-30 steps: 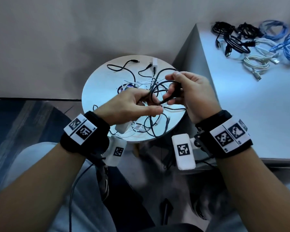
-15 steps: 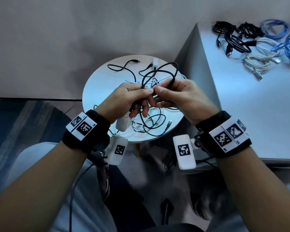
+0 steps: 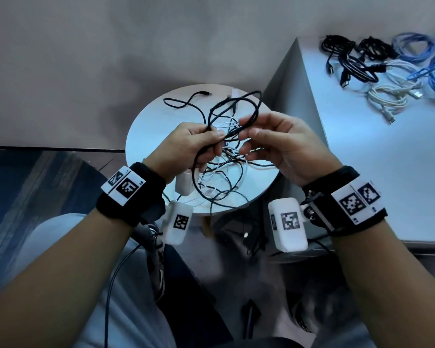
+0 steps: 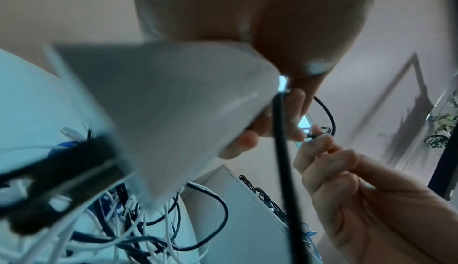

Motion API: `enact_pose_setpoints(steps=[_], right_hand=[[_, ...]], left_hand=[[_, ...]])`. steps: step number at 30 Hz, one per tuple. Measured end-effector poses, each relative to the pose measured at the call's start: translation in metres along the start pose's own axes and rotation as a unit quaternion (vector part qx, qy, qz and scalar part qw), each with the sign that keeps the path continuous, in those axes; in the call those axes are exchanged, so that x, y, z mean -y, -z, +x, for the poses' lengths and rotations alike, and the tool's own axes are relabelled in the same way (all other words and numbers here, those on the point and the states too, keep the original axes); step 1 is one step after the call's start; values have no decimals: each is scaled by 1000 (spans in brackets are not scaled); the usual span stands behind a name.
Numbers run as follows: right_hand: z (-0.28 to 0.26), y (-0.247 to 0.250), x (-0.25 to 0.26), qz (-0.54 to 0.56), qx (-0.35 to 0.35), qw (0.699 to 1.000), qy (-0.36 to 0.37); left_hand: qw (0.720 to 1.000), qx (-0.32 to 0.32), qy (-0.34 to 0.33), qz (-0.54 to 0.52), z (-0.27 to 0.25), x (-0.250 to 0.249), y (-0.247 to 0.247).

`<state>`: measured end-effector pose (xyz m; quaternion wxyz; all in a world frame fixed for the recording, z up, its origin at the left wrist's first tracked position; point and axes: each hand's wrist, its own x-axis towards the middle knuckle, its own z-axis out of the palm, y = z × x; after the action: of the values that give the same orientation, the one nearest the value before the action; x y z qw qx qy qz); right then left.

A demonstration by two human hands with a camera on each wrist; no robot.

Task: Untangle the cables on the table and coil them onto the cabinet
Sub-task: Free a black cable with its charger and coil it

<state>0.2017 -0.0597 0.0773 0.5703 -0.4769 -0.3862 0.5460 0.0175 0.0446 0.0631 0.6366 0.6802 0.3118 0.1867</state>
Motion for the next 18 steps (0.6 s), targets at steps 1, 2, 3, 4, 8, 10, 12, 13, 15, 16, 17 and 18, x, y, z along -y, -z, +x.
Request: enact_pose_setpoints(steps=[1,2,3,4,8,10,12,13,15,16,17,18], right_hand=[[0,0,-1,-25,16,1000,3],[0,-1,-3,-59,23,998,8],[0,-2,-4,-95,23,995,12],[0,-3,-5,-122,20,992,17],[0,-7,-5,-159,19,986,41],[0,-10,-4,-162,6,985,52],[0,-13,-2,-149,-45,986,62],[0,-12,1,-138,-85,984,68],[1,-6,6,-130,-170,973,89],[2,-3,10,-135,-203,965,97],[2,1,13,-135,-225,959,102],[2,3,16,-121,-232,960,102]], left_hand=[[1000,0,11,-14,0,0,-1],[1000,1,21,-24,1,0,-1],[999,4,29,-29,1,0,-2],[999,9,34,-32,1,0,-2],[997,35,45,-46,-1,0,-1],[997,44,45,-55,-1,0,-1],[996,45,38,-60,0,1,0],[997,44,34,-56,0,1,1],[998,35,31,-30,0,0,3],[999,28,30,-11,0,0,4],[999,21,31,5,0,0,4],[999,15,34,16,1,0,4]])
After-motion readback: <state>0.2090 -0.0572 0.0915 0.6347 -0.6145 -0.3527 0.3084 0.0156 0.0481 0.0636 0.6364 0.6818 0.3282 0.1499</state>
